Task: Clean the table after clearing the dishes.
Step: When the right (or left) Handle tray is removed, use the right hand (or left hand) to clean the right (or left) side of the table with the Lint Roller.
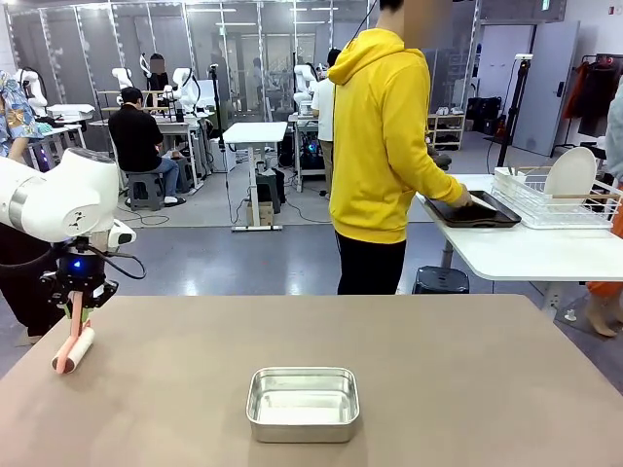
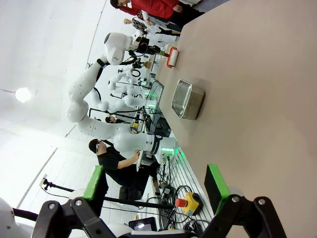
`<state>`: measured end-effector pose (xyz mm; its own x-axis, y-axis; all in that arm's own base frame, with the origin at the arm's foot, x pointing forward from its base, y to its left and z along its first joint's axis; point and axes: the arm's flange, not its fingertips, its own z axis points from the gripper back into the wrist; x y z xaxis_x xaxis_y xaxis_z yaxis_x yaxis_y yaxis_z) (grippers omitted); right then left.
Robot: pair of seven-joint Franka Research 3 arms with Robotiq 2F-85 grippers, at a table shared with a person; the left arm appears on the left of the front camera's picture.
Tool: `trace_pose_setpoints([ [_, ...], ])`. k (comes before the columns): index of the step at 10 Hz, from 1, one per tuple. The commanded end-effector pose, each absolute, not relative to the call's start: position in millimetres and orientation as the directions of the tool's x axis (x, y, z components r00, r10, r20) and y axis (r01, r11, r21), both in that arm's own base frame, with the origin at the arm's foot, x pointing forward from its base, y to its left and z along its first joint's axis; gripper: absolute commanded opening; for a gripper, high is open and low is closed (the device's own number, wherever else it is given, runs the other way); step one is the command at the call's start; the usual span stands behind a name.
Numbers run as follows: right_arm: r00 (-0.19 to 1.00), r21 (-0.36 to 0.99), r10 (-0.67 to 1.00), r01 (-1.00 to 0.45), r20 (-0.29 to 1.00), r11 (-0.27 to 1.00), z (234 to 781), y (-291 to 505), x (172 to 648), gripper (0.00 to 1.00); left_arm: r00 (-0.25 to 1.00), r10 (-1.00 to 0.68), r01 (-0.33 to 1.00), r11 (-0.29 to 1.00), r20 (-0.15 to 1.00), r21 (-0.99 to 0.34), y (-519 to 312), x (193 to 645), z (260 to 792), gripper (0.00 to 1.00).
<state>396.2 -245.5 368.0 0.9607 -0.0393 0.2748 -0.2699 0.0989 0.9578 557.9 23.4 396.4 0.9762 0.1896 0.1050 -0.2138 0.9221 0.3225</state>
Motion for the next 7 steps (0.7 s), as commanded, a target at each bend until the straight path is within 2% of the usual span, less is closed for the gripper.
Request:
trace_pose_setpoints([
  [1,0.959,0.956,-0.037,-0.275,0.280,0.100,371,-243,392,1.00,0.968,0.246,-0.246,0.919,0.040,0.309,26,546,362,0.23],
  [4,0.959,0.956,-0.037,-0.275,0.280,0.100,371,-243,392,1.00,0.960,0.267,-0.278,0.931,0.080,0.237,25,524,402,0.23],
  [7,0.959,0.956,-0.037,-0.275,0.280,0.100,371,-243,392,1.00,0.965,0.232,-0.252,0.951,0.122,0.178,22,484,461,0.23],
])
